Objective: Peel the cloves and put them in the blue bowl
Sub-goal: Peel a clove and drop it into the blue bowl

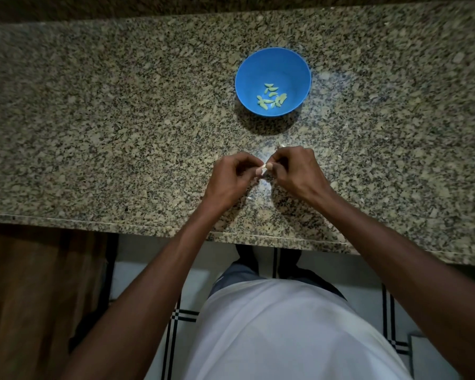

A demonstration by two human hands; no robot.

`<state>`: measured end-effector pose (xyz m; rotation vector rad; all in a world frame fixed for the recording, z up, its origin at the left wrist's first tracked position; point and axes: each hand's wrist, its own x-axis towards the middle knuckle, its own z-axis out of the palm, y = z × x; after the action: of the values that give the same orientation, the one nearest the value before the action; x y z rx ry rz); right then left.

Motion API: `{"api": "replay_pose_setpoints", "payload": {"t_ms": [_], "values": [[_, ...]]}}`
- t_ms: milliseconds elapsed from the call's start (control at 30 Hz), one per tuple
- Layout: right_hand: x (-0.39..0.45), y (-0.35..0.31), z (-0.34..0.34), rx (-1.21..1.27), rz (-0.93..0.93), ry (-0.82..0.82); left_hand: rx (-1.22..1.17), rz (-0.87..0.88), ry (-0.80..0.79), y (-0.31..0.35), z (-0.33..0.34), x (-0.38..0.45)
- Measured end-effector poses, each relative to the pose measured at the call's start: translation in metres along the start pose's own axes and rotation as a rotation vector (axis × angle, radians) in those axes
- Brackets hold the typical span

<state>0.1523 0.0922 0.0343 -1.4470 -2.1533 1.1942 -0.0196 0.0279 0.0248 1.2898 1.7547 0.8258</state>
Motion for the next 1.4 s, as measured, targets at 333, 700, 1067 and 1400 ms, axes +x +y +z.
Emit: {"api": "replay_pose_setpoints", "payload": {"t_ms": [333, 700, 1067, 1400], "values": [[0.003, -0.002, -0.007, 0.054, 0.080, -0.143, 0.442, 0.427, 0.118, -0.006, 0.003, -0.001], [0.009, -0.002, -0.012, 0.424, 0.304, -0.257, 0.639, 0.615, 0.134, -0.007, 0.001, -0.008], [0.008, 0.007, 0.000, 0.497, 0.328, -0.312, 0.146, 0.142, 0.180, -0.010, 0.014, -0.009], [-0.004, 0.030, 0.009, 0.373, 0.331, -0.214, -0.049, -0.133, 0.172, -0.018, 0.019, -0.012]]}}
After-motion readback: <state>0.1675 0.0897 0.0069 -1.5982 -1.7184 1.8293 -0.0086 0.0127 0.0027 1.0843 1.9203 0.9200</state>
